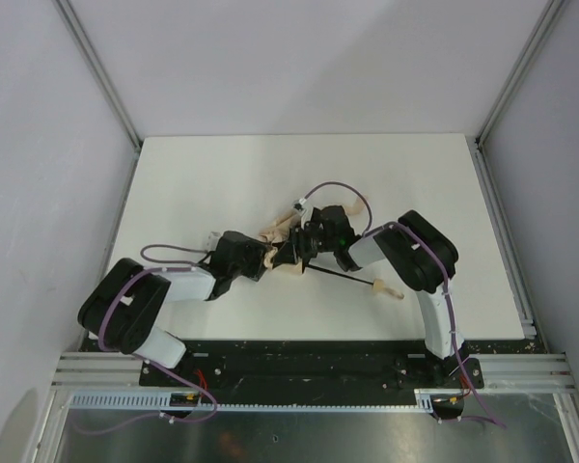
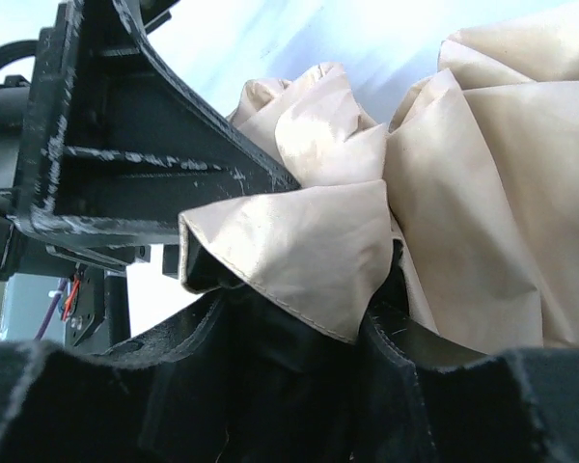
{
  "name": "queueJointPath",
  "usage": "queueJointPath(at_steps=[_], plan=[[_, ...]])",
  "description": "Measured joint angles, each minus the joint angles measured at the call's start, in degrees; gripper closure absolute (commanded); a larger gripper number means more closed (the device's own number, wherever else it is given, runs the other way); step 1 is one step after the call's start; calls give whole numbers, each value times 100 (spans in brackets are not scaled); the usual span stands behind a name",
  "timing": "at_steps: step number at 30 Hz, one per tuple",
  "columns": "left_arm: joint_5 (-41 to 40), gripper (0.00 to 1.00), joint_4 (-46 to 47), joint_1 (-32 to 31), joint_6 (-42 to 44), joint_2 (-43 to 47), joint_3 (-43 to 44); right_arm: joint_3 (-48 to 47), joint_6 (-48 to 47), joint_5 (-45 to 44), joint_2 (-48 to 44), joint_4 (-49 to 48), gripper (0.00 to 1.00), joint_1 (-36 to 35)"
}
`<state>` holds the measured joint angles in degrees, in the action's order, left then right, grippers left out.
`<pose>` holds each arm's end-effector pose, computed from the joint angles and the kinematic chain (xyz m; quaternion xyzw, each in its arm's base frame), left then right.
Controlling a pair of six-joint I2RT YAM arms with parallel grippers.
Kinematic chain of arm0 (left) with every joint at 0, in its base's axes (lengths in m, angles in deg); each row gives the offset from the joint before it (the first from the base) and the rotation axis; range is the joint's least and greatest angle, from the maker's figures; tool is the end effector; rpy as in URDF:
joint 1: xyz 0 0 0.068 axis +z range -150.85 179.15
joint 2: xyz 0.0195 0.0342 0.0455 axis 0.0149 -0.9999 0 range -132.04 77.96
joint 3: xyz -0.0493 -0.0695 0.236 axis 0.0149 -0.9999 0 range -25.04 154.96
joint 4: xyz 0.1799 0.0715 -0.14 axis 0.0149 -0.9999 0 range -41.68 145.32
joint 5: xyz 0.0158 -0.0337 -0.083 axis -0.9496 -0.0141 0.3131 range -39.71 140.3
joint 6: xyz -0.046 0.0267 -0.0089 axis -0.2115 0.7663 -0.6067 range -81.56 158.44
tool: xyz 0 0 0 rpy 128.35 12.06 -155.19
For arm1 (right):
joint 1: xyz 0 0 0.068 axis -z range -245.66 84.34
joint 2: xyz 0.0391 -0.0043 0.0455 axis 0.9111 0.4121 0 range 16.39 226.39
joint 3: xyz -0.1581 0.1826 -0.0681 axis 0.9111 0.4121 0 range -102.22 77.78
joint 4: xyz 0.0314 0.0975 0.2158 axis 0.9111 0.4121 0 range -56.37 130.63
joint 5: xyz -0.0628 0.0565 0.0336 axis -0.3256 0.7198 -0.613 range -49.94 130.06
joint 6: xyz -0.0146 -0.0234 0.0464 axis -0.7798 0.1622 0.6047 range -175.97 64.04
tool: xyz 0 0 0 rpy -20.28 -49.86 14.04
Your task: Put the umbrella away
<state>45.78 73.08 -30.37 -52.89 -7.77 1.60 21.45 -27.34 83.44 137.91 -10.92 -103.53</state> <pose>0.2182 -0.1203 0.1232 -0.4815 0.7729 -0.3403 0.2345 0.2904 0.2567 0.1088 -0.2712 0.7446 0.5441 0.2756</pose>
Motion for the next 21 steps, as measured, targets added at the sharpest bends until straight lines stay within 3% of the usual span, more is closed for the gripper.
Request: queueJointPath(at_steps=[5,6,8,9,11,13,15,21], plan=[[-122,82,378,-28,-28,-92,-170,-201,-363,44,11,426,100,22],[-142,88,431,-31,-48,-94,-190,-243,-448,46,9,520,98,17],[-188,96,533,-31,-131,-107,-214,-369,-656,22,-17,809,85,4],[-201,98,575,-24,-181,-114,-223,-435,-758,-20,-50,997,74,-11],[-208,100,629,-22,-184,-116,-234,-612,-925,-138,-153,1521,39,-44],[-195,100,691,-20,-179,-114,-256,-828,-1038,-282,-247,2144,23,-79],[-181,100,717,-20,-164,-79,-289,-1167,-1154,-348,-385,2983,17,-153],[-138,100,92,-26,4,302,-258,-1412,-1799,-1377,-1163,4835,12,-415]])
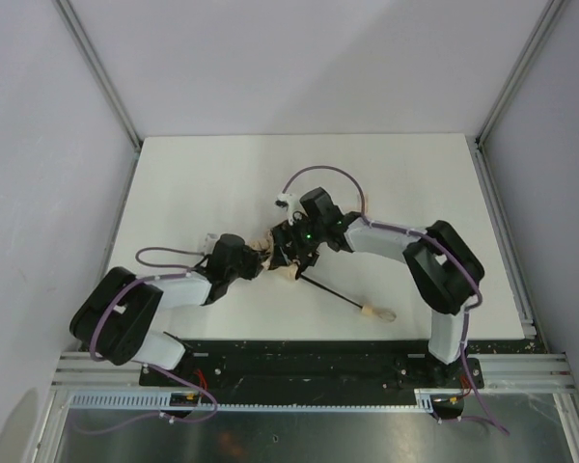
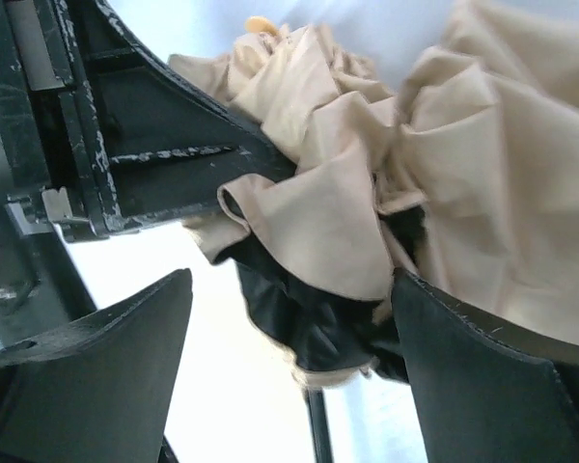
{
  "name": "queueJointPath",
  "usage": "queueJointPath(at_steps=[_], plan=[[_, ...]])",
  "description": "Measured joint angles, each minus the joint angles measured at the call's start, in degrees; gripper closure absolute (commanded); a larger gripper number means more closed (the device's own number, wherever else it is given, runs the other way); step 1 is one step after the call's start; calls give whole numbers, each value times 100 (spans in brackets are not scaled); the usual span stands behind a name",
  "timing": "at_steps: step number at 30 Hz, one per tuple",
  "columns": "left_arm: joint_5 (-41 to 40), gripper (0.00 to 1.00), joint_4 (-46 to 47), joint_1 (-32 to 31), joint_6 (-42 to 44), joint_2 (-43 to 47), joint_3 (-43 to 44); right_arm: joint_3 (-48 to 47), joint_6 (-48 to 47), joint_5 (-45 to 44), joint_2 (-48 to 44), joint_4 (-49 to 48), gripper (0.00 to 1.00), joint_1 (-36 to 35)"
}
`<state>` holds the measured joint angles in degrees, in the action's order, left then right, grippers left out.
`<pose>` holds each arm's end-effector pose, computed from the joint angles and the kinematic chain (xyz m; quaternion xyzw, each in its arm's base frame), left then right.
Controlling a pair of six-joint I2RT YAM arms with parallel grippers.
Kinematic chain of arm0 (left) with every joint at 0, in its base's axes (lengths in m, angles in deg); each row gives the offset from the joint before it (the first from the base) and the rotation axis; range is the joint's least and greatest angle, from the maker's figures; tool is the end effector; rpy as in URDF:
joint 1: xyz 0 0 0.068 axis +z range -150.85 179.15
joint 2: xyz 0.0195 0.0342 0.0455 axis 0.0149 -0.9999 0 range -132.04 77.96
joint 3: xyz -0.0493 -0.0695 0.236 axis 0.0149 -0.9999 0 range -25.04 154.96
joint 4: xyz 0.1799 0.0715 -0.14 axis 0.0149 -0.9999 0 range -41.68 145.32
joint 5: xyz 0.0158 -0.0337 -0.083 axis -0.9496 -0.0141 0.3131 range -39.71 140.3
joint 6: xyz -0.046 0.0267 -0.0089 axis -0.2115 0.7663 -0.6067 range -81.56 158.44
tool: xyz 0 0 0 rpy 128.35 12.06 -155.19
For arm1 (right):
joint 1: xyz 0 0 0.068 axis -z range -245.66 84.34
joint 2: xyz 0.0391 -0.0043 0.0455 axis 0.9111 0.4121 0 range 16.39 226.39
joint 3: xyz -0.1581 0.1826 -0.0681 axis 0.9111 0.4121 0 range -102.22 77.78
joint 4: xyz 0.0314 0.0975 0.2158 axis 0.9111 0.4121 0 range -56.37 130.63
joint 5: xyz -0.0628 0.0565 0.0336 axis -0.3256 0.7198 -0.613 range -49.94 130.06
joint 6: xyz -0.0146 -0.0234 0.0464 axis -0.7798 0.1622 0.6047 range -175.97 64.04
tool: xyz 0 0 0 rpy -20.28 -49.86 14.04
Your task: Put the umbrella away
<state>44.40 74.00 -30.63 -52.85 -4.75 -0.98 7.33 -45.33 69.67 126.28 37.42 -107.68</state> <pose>0.2095 -0.1156 0.1252 -0.4815 0.7666 -0.3447 0.2483 0.2760 0.2722 0.1747 -0.3377 0.8269 0.3804 0.2400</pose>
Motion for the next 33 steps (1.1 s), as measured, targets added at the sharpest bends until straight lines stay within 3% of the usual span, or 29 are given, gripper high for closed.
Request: queueJointPath(at_steps=[5,9,14,24,27,31,32,33], plan=[[39,100,-693,0,81,332,79,197,-890,-1567,-758,232,11,-514],[122,100,-1123,0,85,474,153,706,-1707,-2953,-1075,-387,12,-1434],[267,100,-1493,22,72,610,173,1054,-2400,-4079,-839,-1078,19,-2181],[433,100,-1976,144,-15,841,179,1071,-2715,-5490,116,-2116,40,-2522],[376,100,-2090,90,-24,922,179,1106,-2684,-5580,275,-2280,53,-2535],[334,100,-2144,76,-28,966,197,1163,-2586,-5580,315,-2437,85,-2577],[328,99,-2142,76,-26,973,201,1174,-2581,-5565,326,-2461,92,-2579],[313,91,-2149,76,-13,984,214,1185,-2599,-5541,328,-2494,96,-2577]])
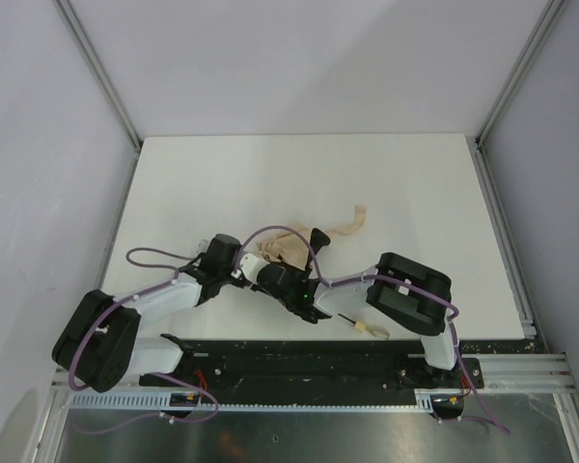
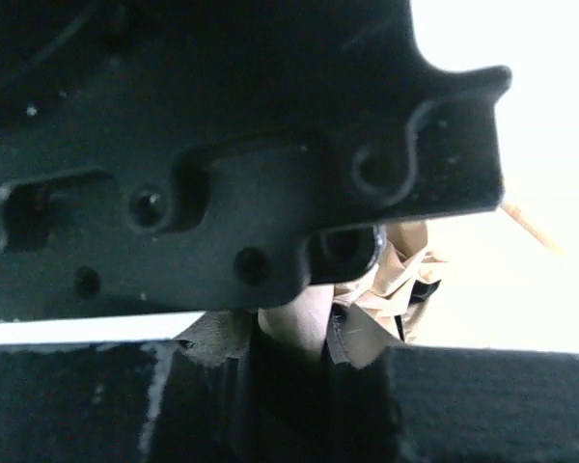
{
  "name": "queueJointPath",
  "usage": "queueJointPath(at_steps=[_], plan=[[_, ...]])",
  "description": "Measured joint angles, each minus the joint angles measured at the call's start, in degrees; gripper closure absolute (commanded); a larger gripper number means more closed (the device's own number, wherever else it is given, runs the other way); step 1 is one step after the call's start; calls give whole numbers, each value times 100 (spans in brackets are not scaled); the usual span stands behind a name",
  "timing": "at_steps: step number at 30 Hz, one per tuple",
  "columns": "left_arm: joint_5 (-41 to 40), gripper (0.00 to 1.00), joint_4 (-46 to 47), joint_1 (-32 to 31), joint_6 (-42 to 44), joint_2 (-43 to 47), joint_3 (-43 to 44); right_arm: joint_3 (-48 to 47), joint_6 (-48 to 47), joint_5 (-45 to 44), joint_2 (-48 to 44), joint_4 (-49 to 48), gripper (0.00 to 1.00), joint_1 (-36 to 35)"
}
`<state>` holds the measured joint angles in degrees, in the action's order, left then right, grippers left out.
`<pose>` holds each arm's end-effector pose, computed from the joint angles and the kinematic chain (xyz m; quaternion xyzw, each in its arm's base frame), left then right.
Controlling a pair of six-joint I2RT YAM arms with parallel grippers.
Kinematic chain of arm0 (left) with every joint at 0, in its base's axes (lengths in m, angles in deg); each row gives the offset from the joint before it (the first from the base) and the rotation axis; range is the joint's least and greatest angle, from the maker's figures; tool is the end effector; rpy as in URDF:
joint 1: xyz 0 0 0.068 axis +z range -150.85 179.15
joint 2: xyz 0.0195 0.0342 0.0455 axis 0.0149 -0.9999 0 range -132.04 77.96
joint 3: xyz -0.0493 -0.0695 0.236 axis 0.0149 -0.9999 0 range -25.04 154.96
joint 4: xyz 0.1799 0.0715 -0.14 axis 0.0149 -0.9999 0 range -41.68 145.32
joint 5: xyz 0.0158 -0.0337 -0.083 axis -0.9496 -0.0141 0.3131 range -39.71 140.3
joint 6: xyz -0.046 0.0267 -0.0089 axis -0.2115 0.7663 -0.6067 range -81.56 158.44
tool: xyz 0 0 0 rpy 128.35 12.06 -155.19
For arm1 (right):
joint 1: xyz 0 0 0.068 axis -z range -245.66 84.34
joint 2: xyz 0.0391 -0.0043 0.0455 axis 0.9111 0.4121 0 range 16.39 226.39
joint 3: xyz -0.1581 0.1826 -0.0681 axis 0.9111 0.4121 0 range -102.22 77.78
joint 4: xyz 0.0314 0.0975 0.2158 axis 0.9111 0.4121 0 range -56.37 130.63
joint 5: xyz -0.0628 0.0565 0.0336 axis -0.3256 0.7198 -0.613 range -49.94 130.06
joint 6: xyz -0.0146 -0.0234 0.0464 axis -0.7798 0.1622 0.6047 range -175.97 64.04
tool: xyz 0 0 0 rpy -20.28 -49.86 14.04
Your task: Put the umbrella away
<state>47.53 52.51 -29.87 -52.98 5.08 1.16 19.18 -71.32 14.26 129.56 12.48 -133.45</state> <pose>0.1891 -0.1029 0.1413 -0.4930 0.7979 -0.2891 0.1916 0.1582 0.3462 0.1319 -0.4904 0.7124 0.0278 0.5013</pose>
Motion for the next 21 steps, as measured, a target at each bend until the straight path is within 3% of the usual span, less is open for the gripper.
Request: queueJointPath(at_steps=[4,8,11,21], plan=[[-149,38,-212,4,129,175,17,-2,11,297,-4,-72,100,66],[-293,6,-577,70,442,669,13,-7,232,1001,-37,-83,100,455],[-385,1,-721,160,708,1062,4,-52,533,1805,-83,-103,100,960],[-487,0,-761,354,1237,2037,-116,-122,2214,4942,72,-382,100,2378]])
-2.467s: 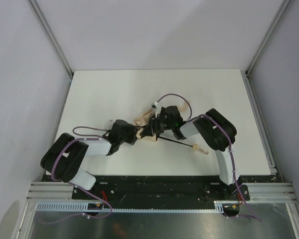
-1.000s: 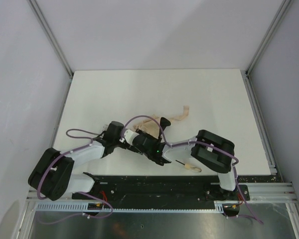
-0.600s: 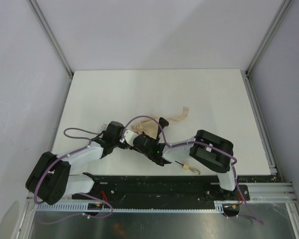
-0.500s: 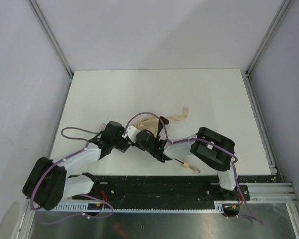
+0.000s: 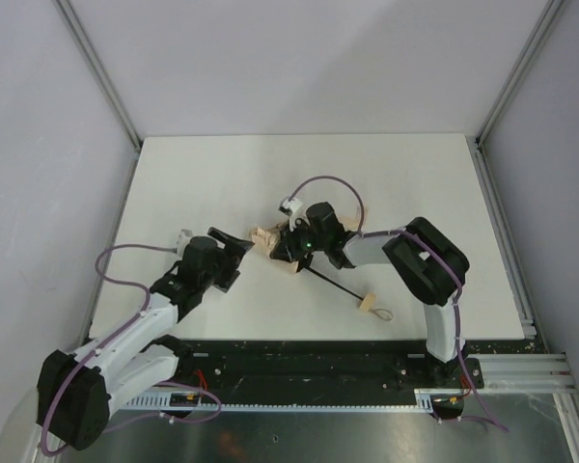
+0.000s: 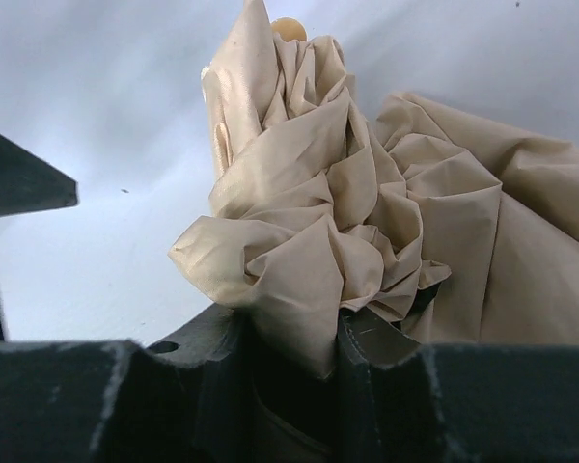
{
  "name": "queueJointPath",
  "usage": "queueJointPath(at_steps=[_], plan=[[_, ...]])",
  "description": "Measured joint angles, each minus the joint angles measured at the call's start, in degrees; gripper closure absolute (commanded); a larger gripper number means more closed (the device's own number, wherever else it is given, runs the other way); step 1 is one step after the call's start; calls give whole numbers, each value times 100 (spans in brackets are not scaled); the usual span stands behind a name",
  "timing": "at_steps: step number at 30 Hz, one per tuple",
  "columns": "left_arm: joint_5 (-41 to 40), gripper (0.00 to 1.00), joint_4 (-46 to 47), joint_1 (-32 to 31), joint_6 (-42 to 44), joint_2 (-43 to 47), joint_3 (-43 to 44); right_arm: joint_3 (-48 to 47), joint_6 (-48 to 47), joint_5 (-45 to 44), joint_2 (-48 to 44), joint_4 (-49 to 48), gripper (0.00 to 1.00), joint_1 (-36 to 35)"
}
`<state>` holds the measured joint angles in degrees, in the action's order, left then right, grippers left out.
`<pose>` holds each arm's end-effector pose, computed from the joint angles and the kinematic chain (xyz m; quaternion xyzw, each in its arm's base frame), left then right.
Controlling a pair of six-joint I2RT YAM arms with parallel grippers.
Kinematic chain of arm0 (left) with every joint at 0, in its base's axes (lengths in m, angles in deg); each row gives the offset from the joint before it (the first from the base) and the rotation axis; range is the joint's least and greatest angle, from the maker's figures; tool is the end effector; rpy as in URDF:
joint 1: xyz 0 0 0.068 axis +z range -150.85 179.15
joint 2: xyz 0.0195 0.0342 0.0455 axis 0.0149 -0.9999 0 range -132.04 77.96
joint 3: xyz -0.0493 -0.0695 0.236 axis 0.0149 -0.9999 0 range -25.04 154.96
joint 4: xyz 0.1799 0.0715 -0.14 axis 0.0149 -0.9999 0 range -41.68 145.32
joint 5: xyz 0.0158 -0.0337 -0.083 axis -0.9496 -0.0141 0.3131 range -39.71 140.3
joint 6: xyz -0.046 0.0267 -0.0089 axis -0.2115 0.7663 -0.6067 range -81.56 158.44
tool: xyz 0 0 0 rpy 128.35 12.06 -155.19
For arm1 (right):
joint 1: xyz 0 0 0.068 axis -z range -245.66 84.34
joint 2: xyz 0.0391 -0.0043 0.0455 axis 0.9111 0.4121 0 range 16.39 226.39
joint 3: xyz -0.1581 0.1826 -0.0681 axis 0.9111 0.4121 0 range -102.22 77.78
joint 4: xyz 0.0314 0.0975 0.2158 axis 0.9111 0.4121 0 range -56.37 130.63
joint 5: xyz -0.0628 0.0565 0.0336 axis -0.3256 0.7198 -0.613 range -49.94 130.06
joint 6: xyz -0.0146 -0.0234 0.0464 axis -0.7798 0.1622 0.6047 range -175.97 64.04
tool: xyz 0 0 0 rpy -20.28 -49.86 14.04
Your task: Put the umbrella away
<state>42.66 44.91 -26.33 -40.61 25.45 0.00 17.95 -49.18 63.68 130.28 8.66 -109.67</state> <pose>0.1672 -0.0744 0.1892 -0.4300 0.7870 -0.3100 0.3156 0.2700 0.2805 0.1388 -0.3676 0.7665 0.3722 0.3726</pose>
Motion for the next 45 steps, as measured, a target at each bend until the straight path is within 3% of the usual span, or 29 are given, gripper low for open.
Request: queueJointPath(at_steps=[5,11,23,34,45], plan=[[109,0,334,7,2,-466,-24,-17,953,1193,310,-400,100,411],[326,1,800,-37,-55,-1510,-24,-52,1615,1989,590,-699,100,455],[181,2,1580,-337,-426,-2277,109,-96,1919,2225,726,-796,100,616],[-225,1,1832,-614,-704,-1091,-363,-111,1908,2347,752,-796,100,573],[-116,0,1921,-627,-949,-2594,168,-118,1888,2356,750,-785,100,566]])
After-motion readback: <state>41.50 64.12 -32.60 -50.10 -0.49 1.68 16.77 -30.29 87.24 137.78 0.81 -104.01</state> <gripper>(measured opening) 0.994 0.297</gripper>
